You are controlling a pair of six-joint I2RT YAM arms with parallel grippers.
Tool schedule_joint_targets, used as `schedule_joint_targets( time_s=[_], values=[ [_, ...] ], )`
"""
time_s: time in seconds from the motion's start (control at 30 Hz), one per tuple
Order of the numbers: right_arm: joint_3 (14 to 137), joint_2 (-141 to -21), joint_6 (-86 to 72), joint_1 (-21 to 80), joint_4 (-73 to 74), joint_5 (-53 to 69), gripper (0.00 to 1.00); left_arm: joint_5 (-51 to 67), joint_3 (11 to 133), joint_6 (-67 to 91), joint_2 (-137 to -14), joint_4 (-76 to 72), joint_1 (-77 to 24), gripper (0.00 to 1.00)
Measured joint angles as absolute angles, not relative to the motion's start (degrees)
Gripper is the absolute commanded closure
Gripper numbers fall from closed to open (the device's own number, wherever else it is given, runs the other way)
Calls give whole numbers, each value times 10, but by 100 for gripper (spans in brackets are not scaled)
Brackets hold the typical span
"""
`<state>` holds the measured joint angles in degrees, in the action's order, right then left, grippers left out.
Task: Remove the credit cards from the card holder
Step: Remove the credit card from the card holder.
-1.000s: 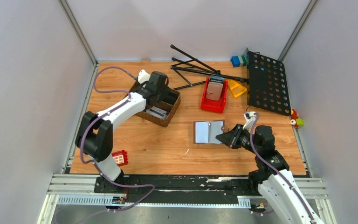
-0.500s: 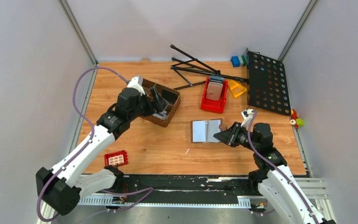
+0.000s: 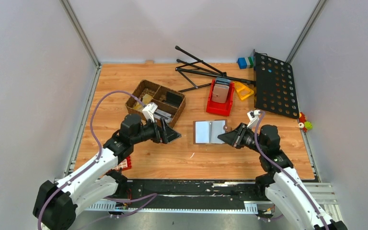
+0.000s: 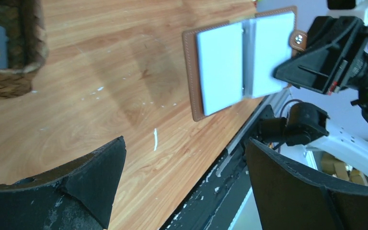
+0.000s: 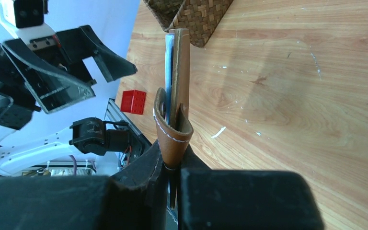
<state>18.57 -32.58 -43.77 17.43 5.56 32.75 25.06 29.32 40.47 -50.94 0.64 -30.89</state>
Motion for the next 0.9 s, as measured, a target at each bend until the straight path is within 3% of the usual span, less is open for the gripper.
schedule_joint_targets(
  time_s=[0.2,0.37,0.7,0.9],
  values=[
    [173,-341,-469,174,10,344,100,245,235,440,-504,-116,-365,0],
    [159,-348,-491,174,-17,356,100,230,218,475,-570,-217,-417,0],
    [156,-347,-517,174,-60,385,100,228,217,542,-663,-323,-423,0],
    [136,-352,-542,174,-102,411,98,228,217,569,-704,-380,-424,17]
  ],
)
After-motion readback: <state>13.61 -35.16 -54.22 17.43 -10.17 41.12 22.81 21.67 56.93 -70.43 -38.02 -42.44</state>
